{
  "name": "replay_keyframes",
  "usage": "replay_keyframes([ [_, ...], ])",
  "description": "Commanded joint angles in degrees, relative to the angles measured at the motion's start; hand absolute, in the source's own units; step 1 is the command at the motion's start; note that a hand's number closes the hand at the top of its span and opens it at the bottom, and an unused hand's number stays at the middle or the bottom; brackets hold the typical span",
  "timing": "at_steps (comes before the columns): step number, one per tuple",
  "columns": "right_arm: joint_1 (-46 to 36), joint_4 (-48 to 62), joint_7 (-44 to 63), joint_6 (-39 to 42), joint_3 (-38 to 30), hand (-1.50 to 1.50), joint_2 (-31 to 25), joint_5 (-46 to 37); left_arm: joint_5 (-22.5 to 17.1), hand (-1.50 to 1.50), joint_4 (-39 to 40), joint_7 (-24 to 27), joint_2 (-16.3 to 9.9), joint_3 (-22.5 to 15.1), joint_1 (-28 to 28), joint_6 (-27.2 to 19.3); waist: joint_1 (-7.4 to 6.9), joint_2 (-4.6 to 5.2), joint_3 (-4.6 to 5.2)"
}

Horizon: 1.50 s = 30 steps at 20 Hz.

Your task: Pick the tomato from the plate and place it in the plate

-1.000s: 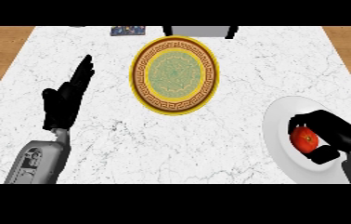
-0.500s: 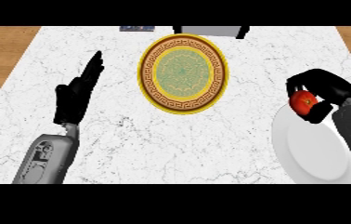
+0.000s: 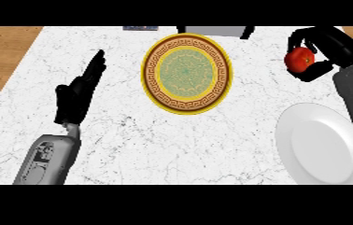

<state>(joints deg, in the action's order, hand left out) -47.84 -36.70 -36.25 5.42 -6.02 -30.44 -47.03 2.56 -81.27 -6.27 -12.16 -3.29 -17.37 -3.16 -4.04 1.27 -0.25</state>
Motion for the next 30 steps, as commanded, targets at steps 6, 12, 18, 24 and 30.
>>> replay_keyframes([
  [6, -11.3, 4.6, -13.5, 5.0, -3.0, 1.5, 2.9, 6.1, 0.4, 0.0, 2.6, 0.9, -0.2, 1.7, 1.2, -0.4, 2.49, -0.85, 0.23],
  [12, -19.7, 9.9, -7.5, 10.8, -1.8, 1.5, 8.6, 5.7, 1.1, 0.0, 1.1, 3.5, 0.3, 1.3, 3.9, -0.4, 2.29, -0.93, 0.28],
  [18, -18.6, 11.4, -3.0, 5.7, 0.7, 1.5, 19.4, 4.0, 1.7, 0.0, -1.0, -1.0, 0.5, 1.6, 1.5, -1.0, 2.94, -1.13, 0.25],
  [24, -19.9, 14.0, 0.9, 0.7, 3.8, 1.5, 25.2, 0.2, 2.2, 0.0, -1.4, 0.5, 2.3, 0.7, 3.7, -1.2, 2.54, -0.91, 0.25],
  [30, -19.6, 18.8, 6.2, -9.8, 9.8, 1.5, 30.2, -6.6, 1.9, 0.0, 2.5, 0.3, 1.5, 2.1, -0.6, -0.1, 1.84, -0.58, 0.26],
])
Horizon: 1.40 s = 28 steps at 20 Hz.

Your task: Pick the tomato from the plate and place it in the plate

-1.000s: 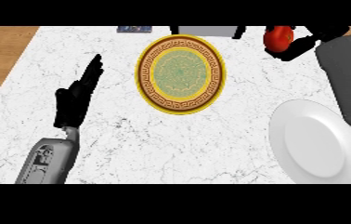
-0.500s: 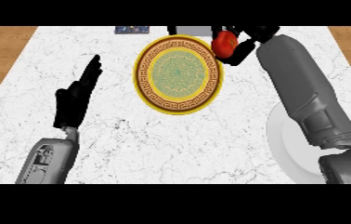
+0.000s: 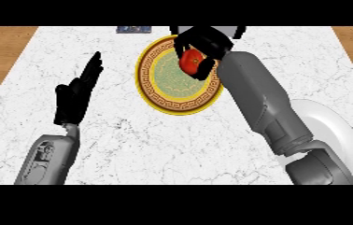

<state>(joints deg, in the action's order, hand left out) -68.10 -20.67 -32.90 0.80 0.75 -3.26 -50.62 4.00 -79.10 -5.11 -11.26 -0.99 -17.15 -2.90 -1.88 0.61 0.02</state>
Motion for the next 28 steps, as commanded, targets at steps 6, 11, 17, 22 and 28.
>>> replay_keyframes([
  [6, 0.8, 9.0, 7.4, -0.2, 3.5, -1.5, 3.2, 6.7, 1.0, 0.0, -0.1, -1.7, 1.0, -1.7, -2.2, 0.9, -3.03, 0.49, -0.04],
  [11, 0.2, 9.6, 5.3, 2.4, 4.6, -1.5, 3.2, 11.4, 1.5, 0.0, 2.1, 0.1, 2.8, -1.9, -3.3, 0.1, -3.07, 0.55, -0.04],
  [17, 1.7, 8.7, -0.9, 5.0, -5.4, -1.5, 3.3, 21.2, -0.4, 0.0, 1.6, 2.6, 0.1, 0.8, -0.1, 2.1, -1.29, 0.4, -0.05],
  [22, 0.2, 9.7, 2.7, 7.5, -13.1, -1.5, -1.1, 27.8, 0.8, 0.0, -1.3, -0.1, 1.0, -0.2, 1.2, 0.4, -0.9, 0.24, -0.09],
  [28, -0.3, 11.0, 3.2, 10.6, -17.8, -1.5, -10.7, 31.4, 1.5, 0.0, -0.3, 0.7, 1.4, -0.3, -0.5, 0.2, -1.2, 0.75, -0.1],
])
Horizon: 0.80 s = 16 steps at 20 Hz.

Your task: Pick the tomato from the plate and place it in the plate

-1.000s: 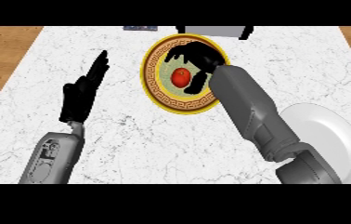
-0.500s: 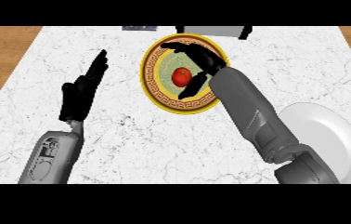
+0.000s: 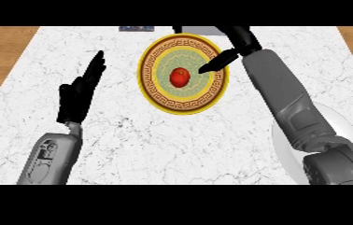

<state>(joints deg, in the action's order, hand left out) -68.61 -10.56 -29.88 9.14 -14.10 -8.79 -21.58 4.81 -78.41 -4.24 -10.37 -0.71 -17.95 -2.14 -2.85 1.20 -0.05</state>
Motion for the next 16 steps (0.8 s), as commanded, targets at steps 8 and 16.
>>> replay_keyframes([
  [8, 3.6, 2.3, -5.6, 11.7, -2.5, -1.5, -14.8, 1.4, 0.5, 0.0, -0.4, -0.4, 0.6, -0.7, -0.2, 0.4, -1.39, 1.08, -0.12],
  [16, 4.3, 3.8, -7.0, 15.3, -3.2, -1.5, -18.8, 1.6, 0.9, 0.0, -2.3, -2.4, 1.0, -1.2, -2.0, 0.0, -2.31, 1.25, -0.19],
])
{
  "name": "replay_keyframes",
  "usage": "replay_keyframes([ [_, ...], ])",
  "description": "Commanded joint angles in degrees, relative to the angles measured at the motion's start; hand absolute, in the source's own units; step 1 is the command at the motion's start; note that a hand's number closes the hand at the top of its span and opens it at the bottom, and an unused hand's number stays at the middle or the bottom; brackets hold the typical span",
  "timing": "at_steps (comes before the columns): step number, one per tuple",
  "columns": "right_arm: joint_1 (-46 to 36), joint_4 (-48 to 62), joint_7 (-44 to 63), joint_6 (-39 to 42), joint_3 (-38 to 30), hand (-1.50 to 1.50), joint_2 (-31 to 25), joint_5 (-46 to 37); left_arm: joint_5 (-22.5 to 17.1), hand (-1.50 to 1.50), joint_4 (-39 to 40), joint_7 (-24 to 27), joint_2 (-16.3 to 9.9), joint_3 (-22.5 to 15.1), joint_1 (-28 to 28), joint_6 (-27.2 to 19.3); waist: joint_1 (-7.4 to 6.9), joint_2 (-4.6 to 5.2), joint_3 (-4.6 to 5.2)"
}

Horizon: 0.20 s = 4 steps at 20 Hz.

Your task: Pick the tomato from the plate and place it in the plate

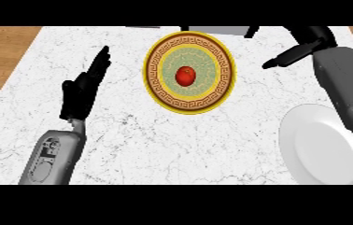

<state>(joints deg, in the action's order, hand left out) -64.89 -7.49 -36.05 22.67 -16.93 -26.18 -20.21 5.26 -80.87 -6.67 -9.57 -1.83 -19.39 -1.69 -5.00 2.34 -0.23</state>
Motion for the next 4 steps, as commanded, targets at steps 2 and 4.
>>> replay_keyframes([
  [2, 0.1, 1.1, -0.2, 0.9, -1.0, -1.5, -1.6, 0.6, 0.1, 0.0, 0.2, -0.3, -0.4, 0.4, -1.9, 0.2, -0.78, 0.43, -0.04],
  [4, 2.0, 0.8, -2.3, 2.0, 0.2, -1.5, -2.7, -0.7, 0.6, 0.0, 0.2, 0.7, 0.5, -0.9, 0.7, 0.2, -0.5, 0.21, -0.03],
])
